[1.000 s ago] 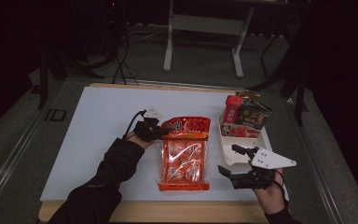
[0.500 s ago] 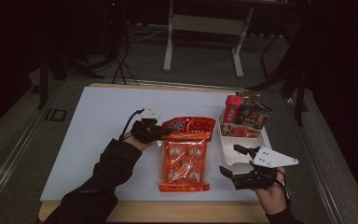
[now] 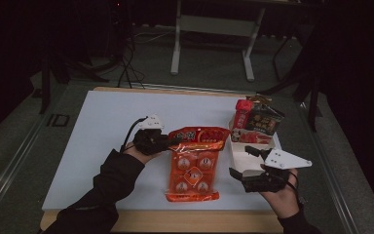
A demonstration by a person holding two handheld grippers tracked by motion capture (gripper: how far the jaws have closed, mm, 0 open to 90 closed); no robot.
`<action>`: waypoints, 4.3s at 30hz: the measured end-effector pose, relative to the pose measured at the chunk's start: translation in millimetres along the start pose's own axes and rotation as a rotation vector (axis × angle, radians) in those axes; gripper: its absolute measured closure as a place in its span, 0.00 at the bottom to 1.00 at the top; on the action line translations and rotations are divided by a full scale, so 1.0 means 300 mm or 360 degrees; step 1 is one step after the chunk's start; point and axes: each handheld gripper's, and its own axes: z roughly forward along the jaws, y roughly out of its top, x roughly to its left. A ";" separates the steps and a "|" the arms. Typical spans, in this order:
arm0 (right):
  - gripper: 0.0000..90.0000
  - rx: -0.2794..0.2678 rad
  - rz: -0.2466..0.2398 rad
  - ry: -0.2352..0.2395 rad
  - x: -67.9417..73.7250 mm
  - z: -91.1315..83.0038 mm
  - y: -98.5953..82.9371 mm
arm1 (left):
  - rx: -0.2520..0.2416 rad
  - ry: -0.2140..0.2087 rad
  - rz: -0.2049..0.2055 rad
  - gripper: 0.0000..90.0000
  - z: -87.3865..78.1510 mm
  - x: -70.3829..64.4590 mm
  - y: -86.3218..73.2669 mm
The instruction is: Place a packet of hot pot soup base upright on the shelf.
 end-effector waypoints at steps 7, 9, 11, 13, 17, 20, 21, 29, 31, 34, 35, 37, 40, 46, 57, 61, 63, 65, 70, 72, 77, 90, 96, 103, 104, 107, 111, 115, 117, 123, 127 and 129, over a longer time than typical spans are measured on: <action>0.12 -0.0008 0.0041 -0.0029 -0.029 0.024 0.016 | -0.0040 -0.0087 0.0054 1.00 -0.033 -0.045 0.005; 0.12 -0.0010 0.0052 -0.0018 -0.037 0.032 0.020 | -0.0052 -0.0107 0.0079 1.00 -0.042 -0.058 0.007; 0.12 -0.0002 0.0048 -0.0007 -0.043 0.041 0.026 | -0.0058 -0.0124 0.0099 1.00 -0.050 -0.066 0.008; 0.12 0.0003 0.0032 0.0002 -0.045 0.054 0.034 | -0.0063 -0.0154 0.0114 1.00 -0.056 -0.075 0.007; 0.15 0.0003 0.0032 0.0061 -0.051 0.081 0.046 | -0.0082 -0.0177 0.0123 1.00 -0.069 -0.090 0.003; 0.17 -0.0005 0.0044 0.0124 -0.056 0.104 0.055 | -0.0092 -0.0192 0.0126 1.00 -0.076 -0.098 -0.002; 0.18 -0.0010 0.0048 0.0135 -0.057 0.111 0.057 | -0.0096 -0.0195 0.0135 1.00 -0.078 -0.100 -0.004; 0.38 0.0059 0.0021 0.0274 -0.059 0.176 0.063 | -0.0096 -0.0206 0.0132 1.00 -0.088 -0.107 -0.023; 0.43 0.0082 0.0026 0.0334 -0.064 0.194 0.059 | -0.0101 -0.0201 0.0127 0.99 -0.086 -0.111 -0.029; 0.54 0.0080 0.0033 0.0374 -0.064 0.210 0.051 | -0.0106 -0.0220 0.0117 0.99 -0.087 -0.114 -0.030; 0.57 0.0081 0.0035 0.0376 -0.064 0.212 0.050 | -0.0104 -0.0219 0.0122 0.99 -0.088 -0.115 -0.029; 0.65 0.0099 0.0038 0.0422 -0.061 0.221 0.048 | -0.0100 -0.0234 0.0112 0.99 -0.088 -0.118 -0.027; 0.75 0.0158 0.0007 0.0487 -0.047 0.235 0.045 | -0.0103 -0.0229 0.0126 0.99 -0.089 -0.127 -0.022; 0.99 0.0174 0.0004 0.0561 -0.041 0.234 0.045 | -0.0116 -0.0220 0.0092 0.99 -0.089 -0.118 -0.033; 1.00 0.0192 0.0010 0.0621 -0.005 0.204 0.095 | -0.0141 -0.0259 0.0058 0.92 -0.128 -0.116 -0.027; 1.00 0.0191 -0.0037 0.0620 0.015 0.179 0.131 | -0.0182 -0.0250 0.0068 0.86 -0.144 -0.126 -0.018; 1.00 0.0175 -0.0052 0.0615 0.021 0.167 0.145 | -0.0208 -0.0264 0.0086 0.81 -0.149 -0.130 -0.011; 1.00 0.0162 -0.0063 0.0613 0.021 0.157 0.158 | -0.0230 -0.0235 0.0122 0.66 -0.154 -0.135 -0.005; 1.00 0.0155 -0.0107 0.0571 0.008 0.133 0.187 | -0.0255 -0.0171 0.0154 0.42 -0.158 -0.139 -0.002; 1.00 0.0147 -0.0109 0.0561 -0.002 0.120 0.199 | -0.0247 -0.0155 0.0130 0.29 -0.154 -0.138 -0.005; 1.00 0.0121 -0.0103 0.0522 -0.033 0.083 0.223 | -0.0211 -0.0065 0.0116 0.13 -0.132 -0.131 -0.034; 1.00 -0.0021 -0.0038 0.0442 -0.106 0.018 0.314 | -0.0133 -0.0013 -0.0004 0.07 -0.135 -0.108 -0.180; 1.00 -0.0076 -0.0023 0.0339 -0.136 -0.026 0.360 | -0.0122 0.0024 -0.0054 0.07 -0.158 -0.103 -0.268; 1.00 -0.0171 0.0029 0.0181 -0.190 -0.101 0.397 | -0.0094 0.0062 -0.0067 0.07 -0.168 -0.105 -0.341; 1.00 -0.0183 0.0031 0.0151 -0.197 -0.112 0.399 | -0.0094 0.0064 -0.0068 0.08 -0.169 -0.106 -0.349; 1.00 -0.0200 0.0046 0.0088 -0.223 -0.143 0.399 | -0.0102 0.0080 -0.0081 0.08 -0.166 -0.111 -0.374; 1.00 -0.0200 0.0058 -0.0016 -0.259 -0.176 0.383 | -0.0103 0.0091 -0.0079 0.07 -0.154 -0.116 -0.404; 1.00 -0.0177 0.0093 -0.0074 -0.297 -0.194 0.350 | -0.0094 0.0097 -0.0081 0.07 -0.143 -0.117 -0.409; 1.00 -0.0162 0.0108 -0.0098 -0.314 -0.197 0.329 | -0.0090 0.0100 -0.0080 0.07 -0.141 -0.115 -0.409; 1.00 -0.0127 0.0172 -0.0148 -0.357 -0.185 0.262 | -0.0121 0.0110 -0.0099 0.07 -0.141 -0.106 -0.409; 1.00 -0.0103 0.0210 -0.0169 -0.377 -0.161 0.223 | -0.0119 0.0110 -0.0100 0.07 -0.142 -0.105 -0.410; 1.00 -0.0096 0.0233 -0.0163 -0.385 -0.151 0.205 | -0.0118 0.0107 -0.0103 0.08 -0.141 -0.104 -0.412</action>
